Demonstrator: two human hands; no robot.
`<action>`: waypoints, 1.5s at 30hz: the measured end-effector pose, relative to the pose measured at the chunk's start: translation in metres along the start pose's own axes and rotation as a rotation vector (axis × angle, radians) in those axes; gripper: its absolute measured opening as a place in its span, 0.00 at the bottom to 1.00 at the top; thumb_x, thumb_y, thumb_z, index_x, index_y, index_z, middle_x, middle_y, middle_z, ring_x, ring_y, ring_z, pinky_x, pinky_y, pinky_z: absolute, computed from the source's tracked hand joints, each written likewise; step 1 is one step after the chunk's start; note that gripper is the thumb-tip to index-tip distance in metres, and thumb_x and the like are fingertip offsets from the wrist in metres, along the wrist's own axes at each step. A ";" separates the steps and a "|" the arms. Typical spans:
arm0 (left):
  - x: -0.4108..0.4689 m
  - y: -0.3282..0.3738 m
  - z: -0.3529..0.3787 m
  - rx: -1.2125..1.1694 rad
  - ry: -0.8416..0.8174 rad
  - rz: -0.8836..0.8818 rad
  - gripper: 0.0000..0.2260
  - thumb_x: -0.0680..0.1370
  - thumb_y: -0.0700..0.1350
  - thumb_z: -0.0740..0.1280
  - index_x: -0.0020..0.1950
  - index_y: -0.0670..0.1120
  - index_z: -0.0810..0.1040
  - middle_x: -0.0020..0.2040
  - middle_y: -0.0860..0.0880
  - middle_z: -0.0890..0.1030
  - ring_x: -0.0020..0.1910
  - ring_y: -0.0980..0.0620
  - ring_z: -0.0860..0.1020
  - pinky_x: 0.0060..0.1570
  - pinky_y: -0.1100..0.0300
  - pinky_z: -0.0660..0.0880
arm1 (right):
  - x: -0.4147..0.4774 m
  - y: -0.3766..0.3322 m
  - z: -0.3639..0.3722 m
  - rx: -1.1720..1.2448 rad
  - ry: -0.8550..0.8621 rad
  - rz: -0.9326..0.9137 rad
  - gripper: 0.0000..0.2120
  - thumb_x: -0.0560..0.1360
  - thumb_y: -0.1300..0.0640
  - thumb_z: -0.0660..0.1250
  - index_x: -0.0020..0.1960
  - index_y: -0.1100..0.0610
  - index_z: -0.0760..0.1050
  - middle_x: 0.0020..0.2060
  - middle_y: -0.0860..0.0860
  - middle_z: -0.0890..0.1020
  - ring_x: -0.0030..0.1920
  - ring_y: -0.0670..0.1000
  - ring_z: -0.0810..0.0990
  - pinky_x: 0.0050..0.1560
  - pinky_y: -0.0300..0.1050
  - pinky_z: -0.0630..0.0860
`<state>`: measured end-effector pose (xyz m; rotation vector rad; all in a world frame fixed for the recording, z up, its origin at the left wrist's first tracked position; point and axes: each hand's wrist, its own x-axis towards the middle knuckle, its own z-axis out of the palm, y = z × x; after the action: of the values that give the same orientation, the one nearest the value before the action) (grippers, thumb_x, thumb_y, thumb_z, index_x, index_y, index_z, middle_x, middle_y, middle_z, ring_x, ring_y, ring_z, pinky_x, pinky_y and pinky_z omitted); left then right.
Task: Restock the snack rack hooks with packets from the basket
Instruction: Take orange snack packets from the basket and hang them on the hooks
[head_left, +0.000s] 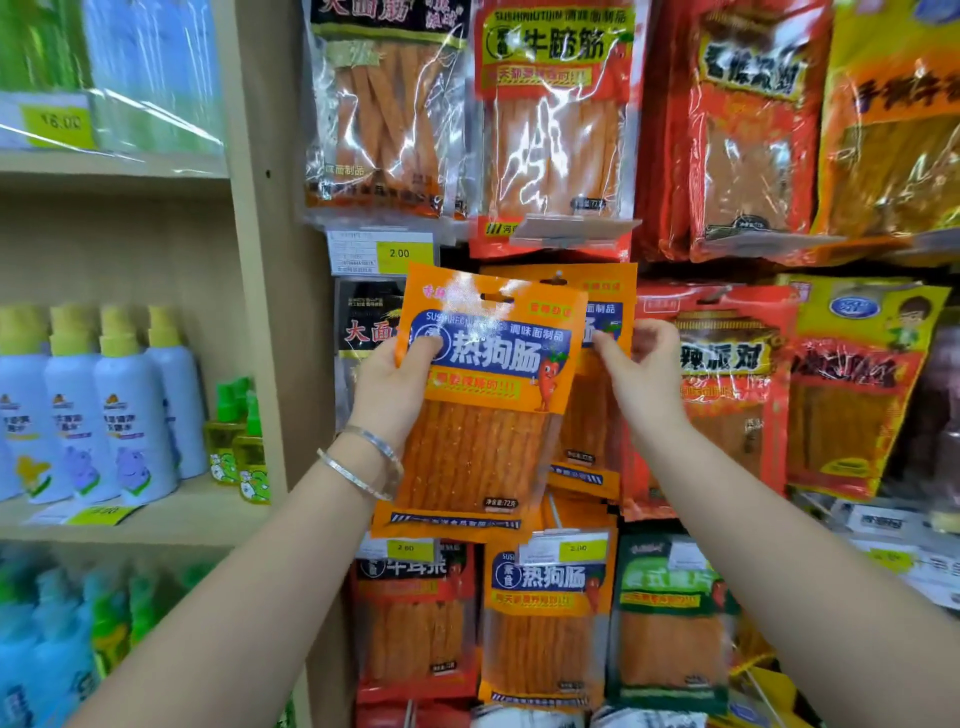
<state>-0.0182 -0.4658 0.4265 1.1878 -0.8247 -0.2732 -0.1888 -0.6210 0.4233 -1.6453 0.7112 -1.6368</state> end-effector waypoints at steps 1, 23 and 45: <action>0.000 0.000 0.003 0.002 -0.003 -0.006 0.08 0.75 0.51 0.66 0.39 0.49 0.76 0.37 0.45 0.82 0.40 0.43 0.80 0.45 0.45 0.77 | -0.003 0.001 -0.002 -0.007 0.039 -0.049 0.14 0.73 0.52 0.70 0.54 0.54 0.68 0.49 0.50 0.76 0.48 0.48 0.75 0.48 0.34 0.72; 0.008 0.027 0.048 0.480 -0.276 0.629 0.28 0.79 0.41 0.59 0.76 0.54 0.54 0.77 0.54 0.53 0.76 0.57 0.47 0.70 0.61 0.46 | 0.004 -0.036 -0.012 -0.173 -0.009 -0.415 0.14 0.78 0.51 0.63 0.35 0.46 0.67 0.30 0.43 0.72 0.32 0.38 0.71 0.31 0.32 0.63; 0.008 0.025 0.058 0.362 -0.310 0.605 0.30 0.79 0.39 0.59 0.76 0.57 0.51 0.77 0.56 0.56 0.74 0.62 0.52 0.74 0.55 0.56 | 0.004 -0.017 -0.011 -0.183 -0.042 -0.470 0.06 0.77 0.46 0.62 0.43 0.43 0.66 0.38 0.46 0.77 0.38 0.50 0.76 0.37 0.46 0.72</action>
<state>-0.0583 -0.5017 0.4596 1.1806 -1.5076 0.2059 -0.2014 -0.6151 0.4383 -2.0902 0.4856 -1.8926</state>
